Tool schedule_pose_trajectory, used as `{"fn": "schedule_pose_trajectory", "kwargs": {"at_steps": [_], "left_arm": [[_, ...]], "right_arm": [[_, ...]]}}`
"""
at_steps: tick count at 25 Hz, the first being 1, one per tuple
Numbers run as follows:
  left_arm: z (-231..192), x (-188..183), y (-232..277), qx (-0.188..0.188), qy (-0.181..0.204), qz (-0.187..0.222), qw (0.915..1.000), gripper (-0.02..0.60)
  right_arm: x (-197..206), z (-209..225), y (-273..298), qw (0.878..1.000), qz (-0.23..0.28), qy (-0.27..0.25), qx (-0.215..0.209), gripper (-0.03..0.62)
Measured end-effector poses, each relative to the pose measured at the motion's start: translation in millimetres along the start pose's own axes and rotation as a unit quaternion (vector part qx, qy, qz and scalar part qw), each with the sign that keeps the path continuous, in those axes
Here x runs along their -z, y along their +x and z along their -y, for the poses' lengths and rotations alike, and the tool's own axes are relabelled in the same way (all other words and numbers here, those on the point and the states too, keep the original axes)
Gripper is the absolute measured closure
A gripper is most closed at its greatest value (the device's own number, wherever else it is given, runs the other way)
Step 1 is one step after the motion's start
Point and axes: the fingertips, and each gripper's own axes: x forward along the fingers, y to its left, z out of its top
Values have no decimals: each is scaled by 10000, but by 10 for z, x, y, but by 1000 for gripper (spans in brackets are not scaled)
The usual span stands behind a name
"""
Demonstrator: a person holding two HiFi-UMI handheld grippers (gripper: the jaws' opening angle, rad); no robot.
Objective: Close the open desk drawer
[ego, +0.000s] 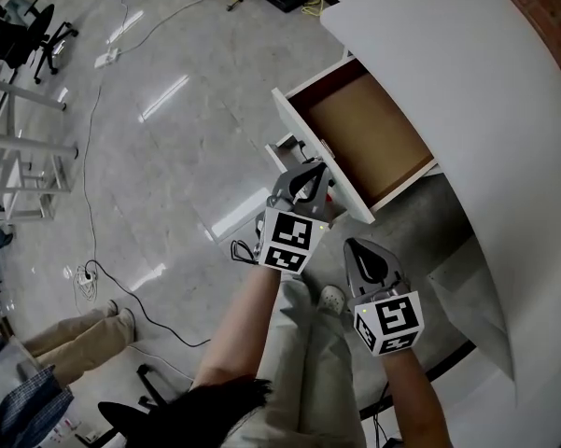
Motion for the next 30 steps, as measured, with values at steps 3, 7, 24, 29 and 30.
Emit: {"fn": "schedule_pose_trajectory", "kwargs": {"at_steps": [3,7,24,29,30], "left_arm": [[39,-52,104,2,-12,-16,10000,583],[87,-127,219,58,21,-18,10000,583],[234,-309,603,61,-53,-160,9998,583],[266,-359,698,43,-48,-185,9998,583],[273,-365,723,40,-46,-187,9998,583]], "right_arm": [[9,83,-42,9999,20,25,111,582],[-10,178,-86,9995,66,88,282,582],[-209,663,-69,9904,316,307,1311,582],[-267,812,-61,9859,402,366,1585,583],[-271,849,-60,9847,421,389,1646,583]]}}
